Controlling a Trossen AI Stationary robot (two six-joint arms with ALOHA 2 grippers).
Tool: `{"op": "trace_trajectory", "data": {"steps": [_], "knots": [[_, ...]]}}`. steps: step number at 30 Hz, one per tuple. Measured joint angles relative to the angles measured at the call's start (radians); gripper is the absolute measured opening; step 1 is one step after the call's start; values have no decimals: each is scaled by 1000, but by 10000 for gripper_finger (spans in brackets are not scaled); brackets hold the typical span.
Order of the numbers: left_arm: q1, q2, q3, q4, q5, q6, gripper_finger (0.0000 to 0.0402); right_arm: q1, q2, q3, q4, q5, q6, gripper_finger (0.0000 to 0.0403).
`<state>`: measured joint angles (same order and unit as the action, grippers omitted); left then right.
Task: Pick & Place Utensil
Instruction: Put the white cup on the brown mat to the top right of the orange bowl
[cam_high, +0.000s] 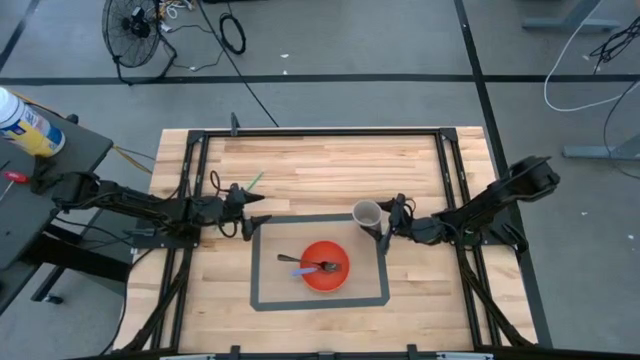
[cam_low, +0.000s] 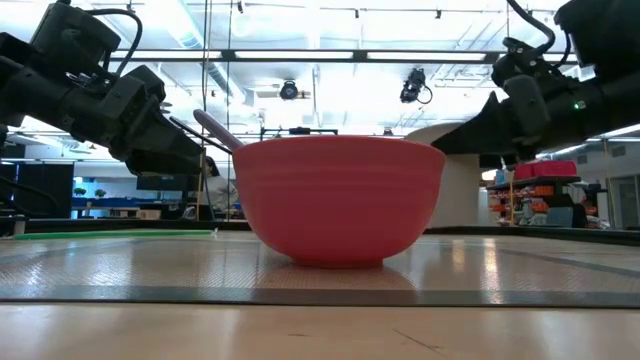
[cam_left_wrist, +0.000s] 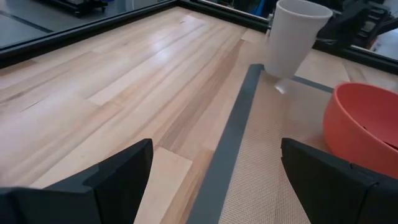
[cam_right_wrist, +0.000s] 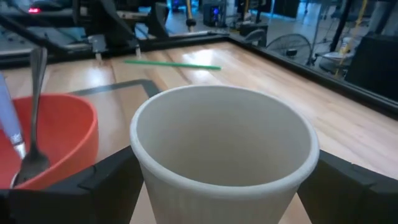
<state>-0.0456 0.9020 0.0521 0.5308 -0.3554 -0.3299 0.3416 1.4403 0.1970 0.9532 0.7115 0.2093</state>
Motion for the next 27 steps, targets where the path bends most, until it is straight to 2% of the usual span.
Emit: {"op": "trace_trajectory", "data": {"steps": [14, 27], "knots": [[0, 0, 0, 0, 0, 0, 360, 10, 150, -37, 259, 31, -12, 362], [0, 0, 0, 1, 0, 0, 360, 6, 217, -16, 241, 21, 10, 367]]}}
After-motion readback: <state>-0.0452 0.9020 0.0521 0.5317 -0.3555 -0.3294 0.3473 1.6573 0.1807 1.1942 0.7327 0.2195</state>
